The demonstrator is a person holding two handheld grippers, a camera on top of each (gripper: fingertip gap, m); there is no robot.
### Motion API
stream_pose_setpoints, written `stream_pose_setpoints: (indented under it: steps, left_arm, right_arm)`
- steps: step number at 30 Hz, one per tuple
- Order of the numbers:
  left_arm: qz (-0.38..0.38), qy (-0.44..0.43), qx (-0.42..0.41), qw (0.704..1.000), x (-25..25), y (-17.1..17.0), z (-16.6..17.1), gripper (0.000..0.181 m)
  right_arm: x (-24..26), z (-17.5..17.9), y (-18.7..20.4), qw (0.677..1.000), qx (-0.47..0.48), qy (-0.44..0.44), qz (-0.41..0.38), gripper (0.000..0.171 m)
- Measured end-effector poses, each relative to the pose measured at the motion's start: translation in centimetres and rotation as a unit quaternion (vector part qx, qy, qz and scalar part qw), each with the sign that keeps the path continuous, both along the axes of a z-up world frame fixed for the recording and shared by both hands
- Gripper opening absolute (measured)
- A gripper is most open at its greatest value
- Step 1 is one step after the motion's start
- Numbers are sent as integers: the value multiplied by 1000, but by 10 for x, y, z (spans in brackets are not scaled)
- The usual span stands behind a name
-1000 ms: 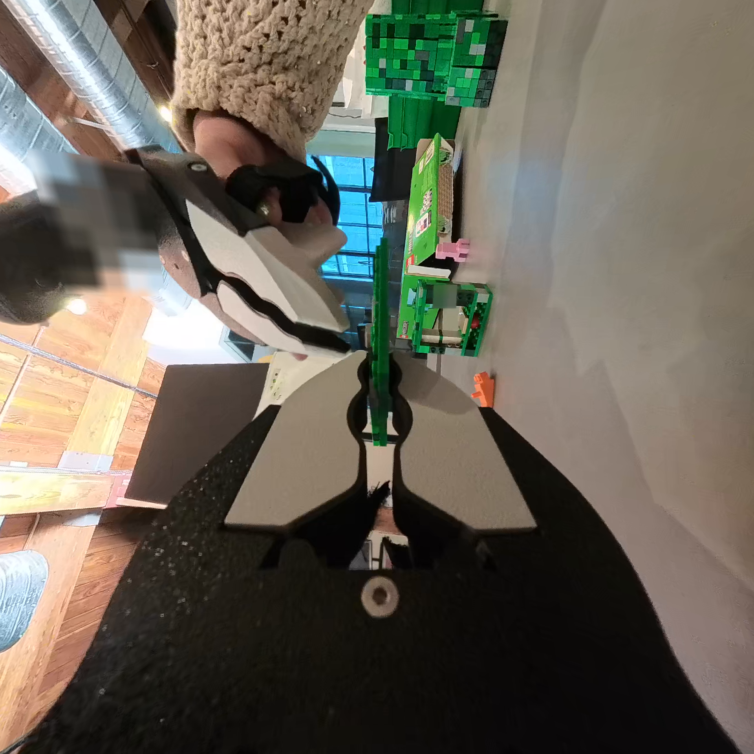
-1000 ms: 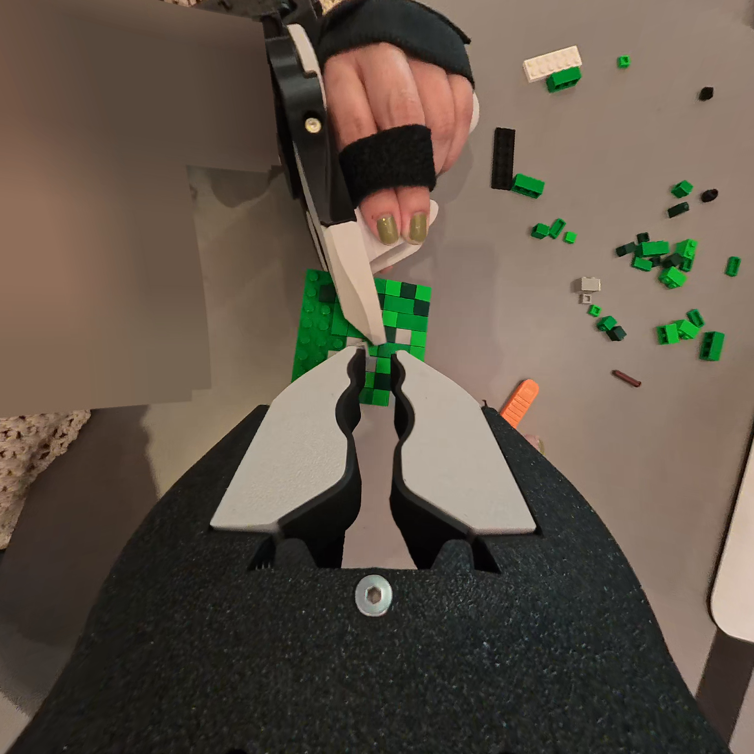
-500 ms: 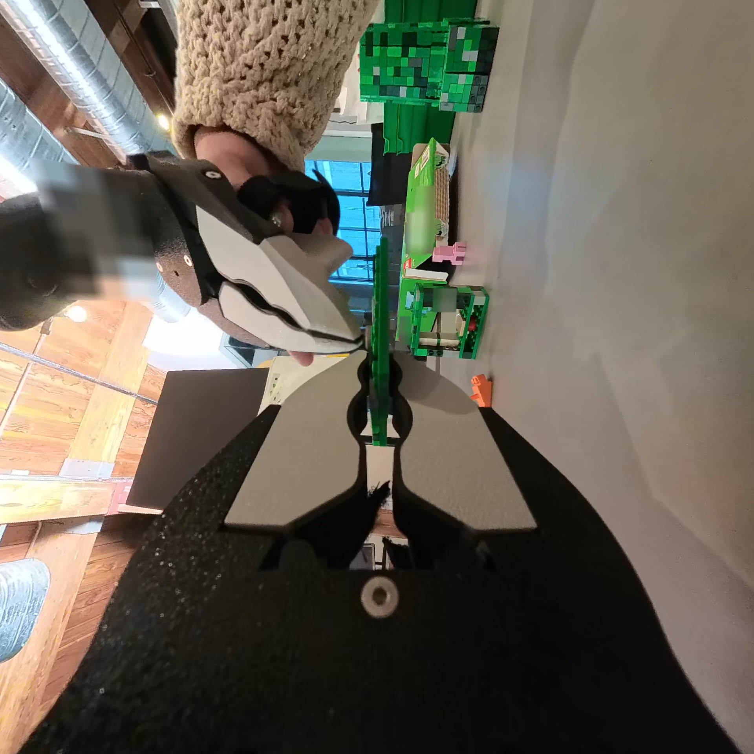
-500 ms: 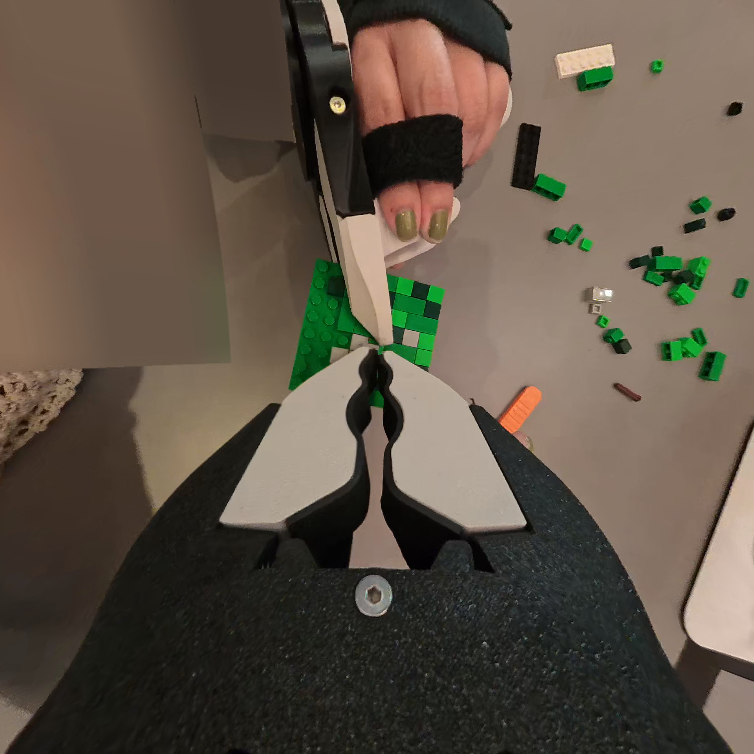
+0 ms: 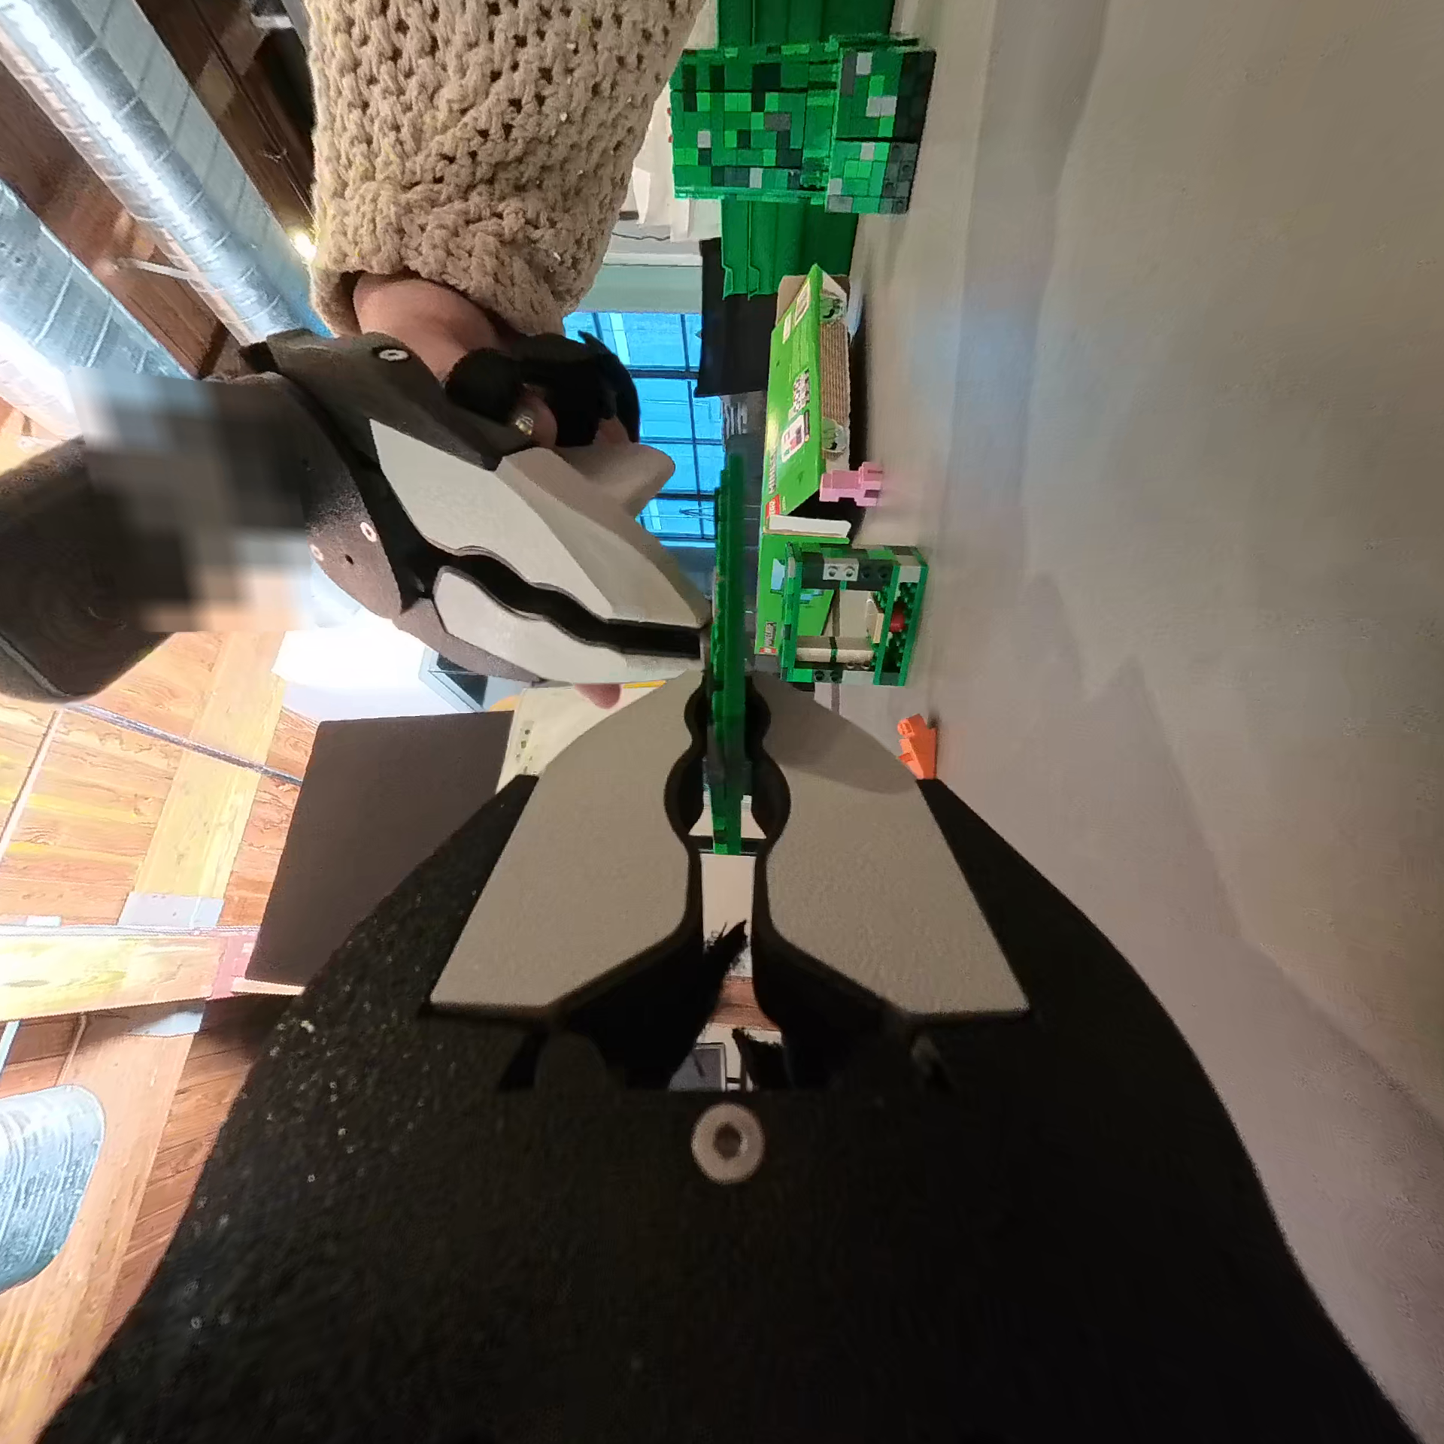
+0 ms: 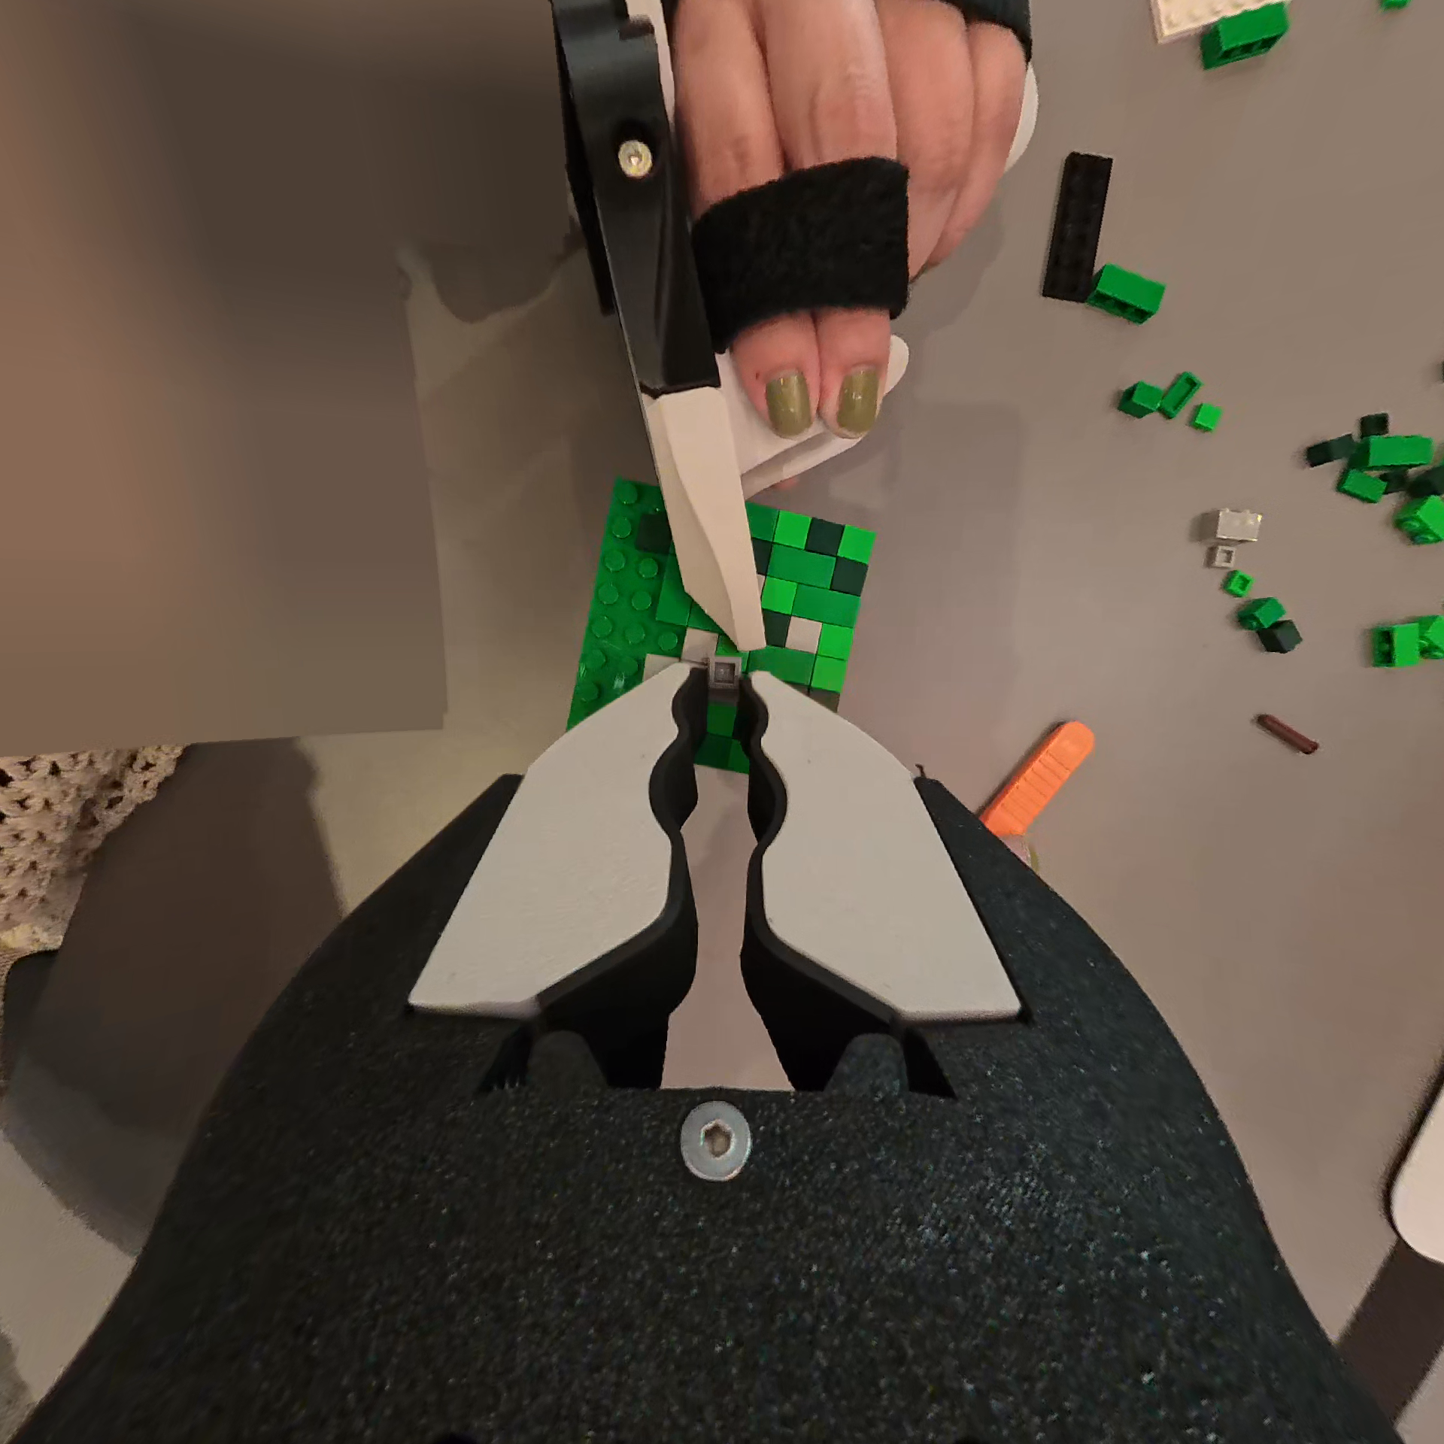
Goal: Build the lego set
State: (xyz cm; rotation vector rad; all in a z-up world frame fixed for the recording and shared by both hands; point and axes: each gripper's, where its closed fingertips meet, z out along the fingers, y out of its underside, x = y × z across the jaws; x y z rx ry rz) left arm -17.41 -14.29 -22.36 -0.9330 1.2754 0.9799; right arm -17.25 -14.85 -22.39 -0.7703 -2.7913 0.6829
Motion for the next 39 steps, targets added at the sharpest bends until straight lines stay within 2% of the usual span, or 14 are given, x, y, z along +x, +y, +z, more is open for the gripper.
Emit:
stream_pose_setpoints:
  steps: [13,26,29,32,36,39]
  left_arm:
    - [-2,2,2,1000,0,-1,1,6]
    - [0,-4,-4,1000,-9,-2,4,6]
    - [20,-17,5,1000,-17,-1,11,6]
    - [40,-21,0,999,-28,3,10,6]
    - [51,-4,-11,999,-36,5,4,6]
    - [44,-10,-35,998,-39,4,-1,6]
  right_arm:
    - [1,0,-2,997,55,-47,18,7]
    - [-7,2,-2,999,44,-8,4,12]
    - [-14,15,1,998,25,48,-12,17]
    - [-23,38,4,989,-52,121,-67,24]
    - [-31,73,13,948,-155,249,-124,33]
    - [-38,93,22,905,-173,355,-155,34]
